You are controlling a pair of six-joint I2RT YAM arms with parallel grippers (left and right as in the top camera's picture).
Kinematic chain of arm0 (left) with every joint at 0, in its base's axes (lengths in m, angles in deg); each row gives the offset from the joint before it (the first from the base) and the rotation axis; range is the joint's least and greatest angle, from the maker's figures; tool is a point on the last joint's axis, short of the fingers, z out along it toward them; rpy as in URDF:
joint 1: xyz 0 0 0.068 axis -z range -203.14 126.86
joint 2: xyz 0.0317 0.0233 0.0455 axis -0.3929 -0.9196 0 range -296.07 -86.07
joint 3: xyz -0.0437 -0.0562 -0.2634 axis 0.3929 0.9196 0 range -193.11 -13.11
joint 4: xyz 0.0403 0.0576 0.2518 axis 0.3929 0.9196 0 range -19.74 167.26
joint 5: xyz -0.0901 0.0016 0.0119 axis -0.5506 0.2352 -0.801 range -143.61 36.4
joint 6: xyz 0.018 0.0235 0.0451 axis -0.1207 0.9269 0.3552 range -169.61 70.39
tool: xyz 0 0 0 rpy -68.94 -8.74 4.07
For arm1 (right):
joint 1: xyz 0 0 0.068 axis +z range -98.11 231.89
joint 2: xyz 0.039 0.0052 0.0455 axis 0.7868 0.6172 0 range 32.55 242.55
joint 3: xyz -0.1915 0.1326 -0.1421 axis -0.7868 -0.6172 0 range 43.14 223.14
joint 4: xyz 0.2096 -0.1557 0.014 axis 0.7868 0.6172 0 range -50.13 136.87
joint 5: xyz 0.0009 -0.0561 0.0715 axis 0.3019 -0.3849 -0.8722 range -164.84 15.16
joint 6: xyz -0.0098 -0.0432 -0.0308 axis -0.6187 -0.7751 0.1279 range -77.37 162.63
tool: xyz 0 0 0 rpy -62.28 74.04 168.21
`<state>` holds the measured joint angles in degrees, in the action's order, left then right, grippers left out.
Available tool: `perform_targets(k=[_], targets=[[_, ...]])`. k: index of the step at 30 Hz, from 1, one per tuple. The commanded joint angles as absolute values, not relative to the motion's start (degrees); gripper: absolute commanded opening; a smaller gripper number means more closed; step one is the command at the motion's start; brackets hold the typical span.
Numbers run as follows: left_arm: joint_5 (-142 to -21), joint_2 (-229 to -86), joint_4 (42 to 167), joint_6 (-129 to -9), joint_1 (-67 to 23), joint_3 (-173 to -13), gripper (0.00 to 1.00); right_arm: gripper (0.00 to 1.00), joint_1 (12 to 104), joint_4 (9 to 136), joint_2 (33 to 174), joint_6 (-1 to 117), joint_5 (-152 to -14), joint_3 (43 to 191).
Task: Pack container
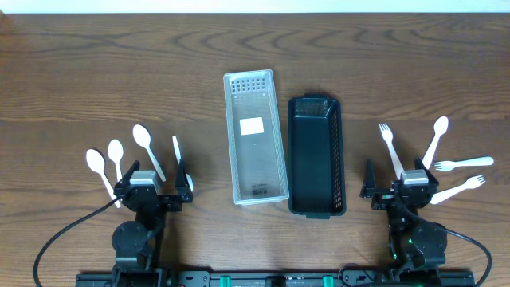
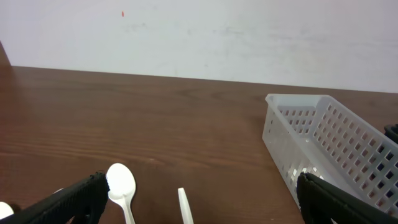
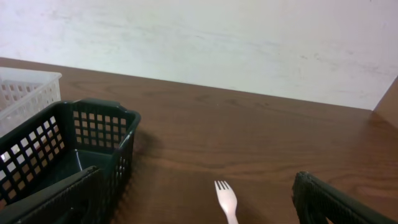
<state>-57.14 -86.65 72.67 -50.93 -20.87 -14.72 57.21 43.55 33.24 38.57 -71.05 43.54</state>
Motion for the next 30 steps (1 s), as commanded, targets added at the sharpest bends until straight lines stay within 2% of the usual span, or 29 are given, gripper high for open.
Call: perform_targets(k=[1,20,24,28,30], targets=[[-58.1,-86.3,73.9,-50.5,-21.2,-13.3,0.98,0.99,57.9,43.9,32.8,37.8,-71.4,43.5],[-58.1,-86.3,73.4,-50.5,-21.2,-13.3,0.98,0.99,57.9,43.9,32.9,37.9,-72.2,43.5],[-58.2,-86.3,73.0,-50.8,-21.2,-13.4,0.98,0.99,57.9,42.8,32.9,44.5,-74.7,43.5],[-59.3,-86.7,75.3,-65.9,-21.2,-16.5,0.98,0.99,57.8,42.5,33.1,53.7,-79.9,44.9],[-60.1,-88.3,80.9,-66.4,-21.2,-21.1,0.98,0.99,57.9,44.4,34.0,54.6,-81.2,47.8]])
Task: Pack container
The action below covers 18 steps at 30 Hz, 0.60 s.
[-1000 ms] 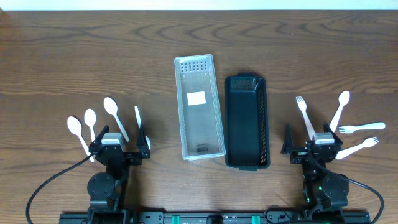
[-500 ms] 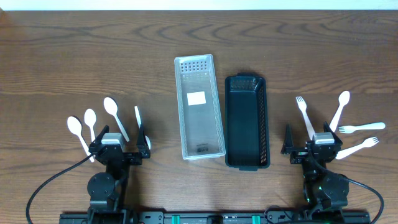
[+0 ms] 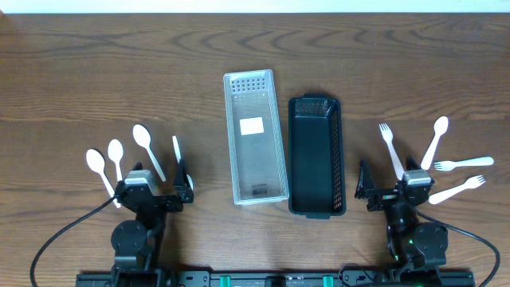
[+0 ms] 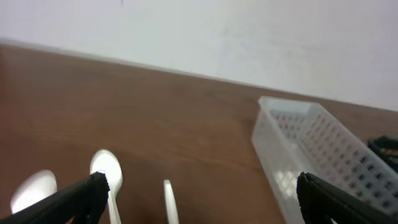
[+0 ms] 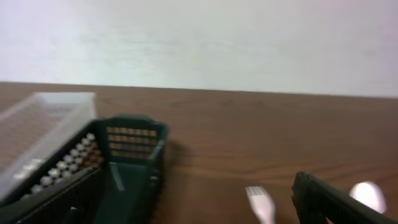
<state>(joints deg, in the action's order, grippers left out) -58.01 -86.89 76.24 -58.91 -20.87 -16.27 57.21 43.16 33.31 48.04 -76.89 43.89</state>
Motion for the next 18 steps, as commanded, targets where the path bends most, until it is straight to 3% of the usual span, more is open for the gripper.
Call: perform_targets(k=[1,7,14,18], targets=[[-60.1,-89.6,83.7,-66.3,-21.2,-23.7,0.98,0.99,57.9,46.0,34.9,54.5,-81.1,49.9],[-60.4,-104.6,98.0,-62.5,-21.2,-43.6,0.98,0.99,57.9,60.5,49.4,49.8,-81.5,67.3],[-60.5,-127.0,120.9,-56.6,-21.2,-68.5,0.98,0.99,57.9,88.8,75.1,47.0,-81.1,94.5],[-60.5,-138.1,132.9,-55.3,-21.2,-78.2,0.98,0.99,57.9,96.2,85.8,48.7,-84.6,105.1]])
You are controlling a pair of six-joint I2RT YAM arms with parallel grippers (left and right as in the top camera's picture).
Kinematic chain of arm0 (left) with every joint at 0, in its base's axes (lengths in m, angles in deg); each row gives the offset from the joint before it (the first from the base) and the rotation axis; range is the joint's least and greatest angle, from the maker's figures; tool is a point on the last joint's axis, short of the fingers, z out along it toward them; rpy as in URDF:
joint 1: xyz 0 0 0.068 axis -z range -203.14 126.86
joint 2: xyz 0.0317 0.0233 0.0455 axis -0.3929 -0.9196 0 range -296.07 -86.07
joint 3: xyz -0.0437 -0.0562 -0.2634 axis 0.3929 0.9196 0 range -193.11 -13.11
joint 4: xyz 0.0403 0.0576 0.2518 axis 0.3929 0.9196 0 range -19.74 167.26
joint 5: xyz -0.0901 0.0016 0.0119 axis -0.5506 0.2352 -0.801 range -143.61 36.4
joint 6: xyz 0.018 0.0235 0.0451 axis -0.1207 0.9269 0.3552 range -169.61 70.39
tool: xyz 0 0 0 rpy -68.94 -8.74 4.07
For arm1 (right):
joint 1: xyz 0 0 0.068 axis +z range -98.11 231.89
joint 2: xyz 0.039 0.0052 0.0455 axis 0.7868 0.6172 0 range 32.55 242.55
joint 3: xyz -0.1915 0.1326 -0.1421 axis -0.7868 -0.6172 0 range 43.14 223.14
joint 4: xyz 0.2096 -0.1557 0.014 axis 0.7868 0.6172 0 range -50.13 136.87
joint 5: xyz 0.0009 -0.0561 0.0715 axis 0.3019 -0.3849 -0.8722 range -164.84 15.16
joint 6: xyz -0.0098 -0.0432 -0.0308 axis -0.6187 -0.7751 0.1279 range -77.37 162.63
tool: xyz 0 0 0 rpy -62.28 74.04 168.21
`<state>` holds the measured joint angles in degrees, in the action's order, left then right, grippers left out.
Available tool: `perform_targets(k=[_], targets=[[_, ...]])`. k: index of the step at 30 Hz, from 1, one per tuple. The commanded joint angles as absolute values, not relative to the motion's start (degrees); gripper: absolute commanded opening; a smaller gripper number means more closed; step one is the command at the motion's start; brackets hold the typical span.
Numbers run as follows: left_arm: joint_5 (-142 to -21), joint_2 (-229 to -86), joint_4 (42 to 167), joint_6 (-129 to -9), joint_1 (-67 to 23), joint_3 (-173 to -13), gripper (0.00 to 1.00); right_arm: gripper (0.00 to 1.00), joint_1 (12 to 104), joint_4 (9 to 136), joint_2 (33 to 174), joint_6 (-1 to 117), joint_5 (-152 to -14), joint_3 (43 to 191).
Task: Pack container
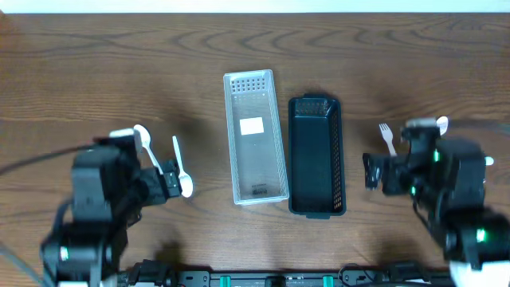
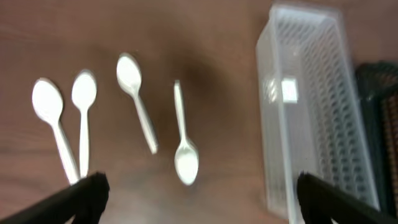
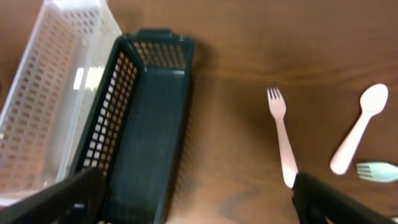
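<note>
A clear basket [image 1: 255, 135] and a dark green basket [image 1: 316, 155] lie side by side mid-table, both with no cutlery in them. Several white spoons [image 2: 183, 140] lie left of the clear basket. Below and around my left gripper [image 2: 199, 205] they show in its wrist view; the gripper is open and holds nothing. Right of the dark basket lie a white fork [image 3: 281, 140], a white spoon [image 3: 360, 127] and another fork's tip [image 3: 379, 169]. My right gripper [image 3: 199, 205] hangs open above the table between the dark basket and the fork.
Brown wooden table [image 1: 96, 72]. In the overhead view both arms cover part of the cutlery on their sides. The clear basket has a white label [image 1: 252, 126] on its floor.
Both arms have risen from low by the table's front edge to well above it. The wrist cameras now look down on the cutlery and baskets. Nothing on the table has moved.
At first both grippers sat low and open at the front edge, looking across the table. A second later their views had shifted and blurred slightly. Now both hang high, the left over the spoons, the right by the forks, still open.
</note>
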<state>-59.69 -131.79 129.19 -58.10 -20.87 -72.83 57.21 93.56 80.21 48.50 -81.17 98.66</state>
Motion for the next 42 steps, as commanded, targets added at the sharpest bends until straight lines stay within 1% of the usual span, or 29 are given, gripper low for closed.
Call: perform_targets(k=[1,2,3,4,6,9,11,12,14,19,24,35,42], targets=[[-60.5,-139.9,133.9,-55.3,-21.2,-79.2,0.98,0.99,57.9,97.6,87.4,48.0,-86.9,106.8],[-60.6,-141.4,134.5,-55.6,-21.2,-79.7,0.98,0.68,57.9,97.5,89.1,46.4,-88.8,108.1],[-60.7,-142.7,134.5,-56.1,-21.2,-79.8,0.98,0.23,57.9,97.5,90.4,46.2,-89.9,109.0],[-60.8,-143.6,134.5,-56.1,-21.2,-79.8,0.98,0.01,57.9,97.6,91.7,46.4,-90.0,109.7],[-60.8,-145.3,134.7,-56.1,-21.2,-79.8,1.0,0.01,58.1,98.9,93.5,48.2,-90.7,110.0],[-60.8,-146.8,134.8,-56.1,-21.2,-79.8,0.81,0.01,59.9,105.2,95.2,48.3,-91.8,110.0],[-60.8,-147.1,134.8,-56.1,-21.2,-79.8,0.67,0.01,62.7,111.5,95.9,48.1,-91.8,110.0],[-60.8,-147.2,134.8,-56.1,-21.2,-79.8,0.62,0.01,64.4,114.2,95.9,48.2,-91.9,110.0],[-60.7,-147.2,134.7,-56.0,-21.2,-79.8,0.58,0.01,67.8,117.8,95.7,48.4,-93.1,110.0],[-60.7,-147.2,134.7,-56.0,-21.2,-79.8,0.57,0.01,76.9,122.8,94.1,52.6,-95.0,110.0],[-60.7,-147.2,134.7,-56.1,-21.2,-79.8,0.58,0.01,81.3,122.0,94.8,54.3,-94.8,108.5],[-60.7,-147.2,134.7,-56.0,-21.2,-79.8,0.59,0.01,82.4,112.9,97.1,56.0,-94.8,95.9],[-60.7,-147.2,134.7,-56.1,-21.2,-79.8,0.59,0.01,82.4,109.4,97.1,56.4,-96.1,90.6]])
